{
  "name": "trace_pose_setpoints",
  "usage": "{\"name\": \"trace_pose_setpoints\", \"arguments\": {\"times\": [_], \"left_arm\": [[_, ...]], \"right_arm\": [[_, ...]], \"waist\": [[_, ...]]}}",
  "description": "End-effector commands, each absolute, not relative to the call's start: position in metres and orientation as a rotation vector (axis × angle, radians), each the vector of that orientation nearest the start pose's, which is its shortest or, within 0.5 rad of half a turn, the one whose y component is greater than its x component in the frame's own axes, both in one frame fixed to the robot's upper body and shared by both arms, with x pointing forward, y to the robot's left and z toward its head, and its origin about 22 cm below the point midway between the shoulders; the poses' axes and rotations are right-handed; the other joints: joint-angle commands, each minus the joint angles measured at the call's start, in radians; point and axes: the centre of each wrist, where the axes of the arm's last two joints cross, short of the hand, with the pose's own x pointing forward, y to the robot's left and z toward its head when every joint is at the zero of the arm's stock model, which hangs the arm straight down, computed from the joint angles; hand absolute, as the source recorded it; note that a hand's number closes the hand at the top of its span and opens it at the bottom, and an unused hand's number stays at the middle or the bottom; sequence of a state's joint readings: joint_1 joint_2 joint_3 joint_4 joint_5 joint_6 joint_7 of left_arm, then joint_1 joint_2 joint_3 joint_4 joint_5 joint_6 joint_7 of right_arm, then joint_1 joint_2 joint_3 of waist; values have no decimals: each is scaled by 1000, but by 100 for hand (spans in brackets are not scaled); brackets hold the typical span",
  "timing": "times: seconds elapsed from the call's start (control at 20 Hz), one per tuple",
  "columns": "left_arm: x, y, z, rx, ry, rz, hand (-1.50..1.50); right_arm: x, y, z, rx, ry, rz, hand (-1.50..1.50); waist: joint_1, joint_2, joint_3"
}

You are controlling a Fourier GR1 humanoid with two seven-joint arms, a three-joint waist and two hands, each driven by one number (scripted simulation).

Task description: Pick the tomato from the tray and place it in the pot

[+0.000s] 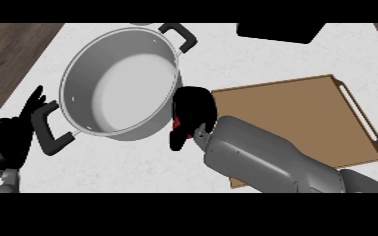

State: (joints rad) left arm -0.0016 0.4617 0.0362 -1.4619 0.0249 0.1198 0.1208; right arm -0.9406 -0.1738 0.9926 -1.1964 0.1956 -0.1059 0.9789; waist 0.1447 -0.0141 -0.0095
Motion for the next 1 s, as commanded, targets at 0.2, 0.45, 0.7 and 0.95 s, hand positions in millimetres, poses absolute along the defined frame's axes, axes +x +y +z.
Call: {"name": "trace_pose_setpoints", "arguments": {"times": [0.2,0.45,0.7,0.95], "left_arm": [[245,351,14,433,-1339,-169,0],[247,350,12,438,-1354,-159,0],[250,339,2,434,-1360,-150,0],[254,327,7,419,-1385,-181,0]], "right_arm": [[218,81,151,-868,-1598,1345,150],[202,88,192,-921,-1746,1161,150],[201,86,210,-881,-1775,1003,150],[214,88,222,-880,-1829,889,150]], "waist": [[-116,-22,4],[-134,-15,7],[-135,-2,8],[-121,7,8]]}}
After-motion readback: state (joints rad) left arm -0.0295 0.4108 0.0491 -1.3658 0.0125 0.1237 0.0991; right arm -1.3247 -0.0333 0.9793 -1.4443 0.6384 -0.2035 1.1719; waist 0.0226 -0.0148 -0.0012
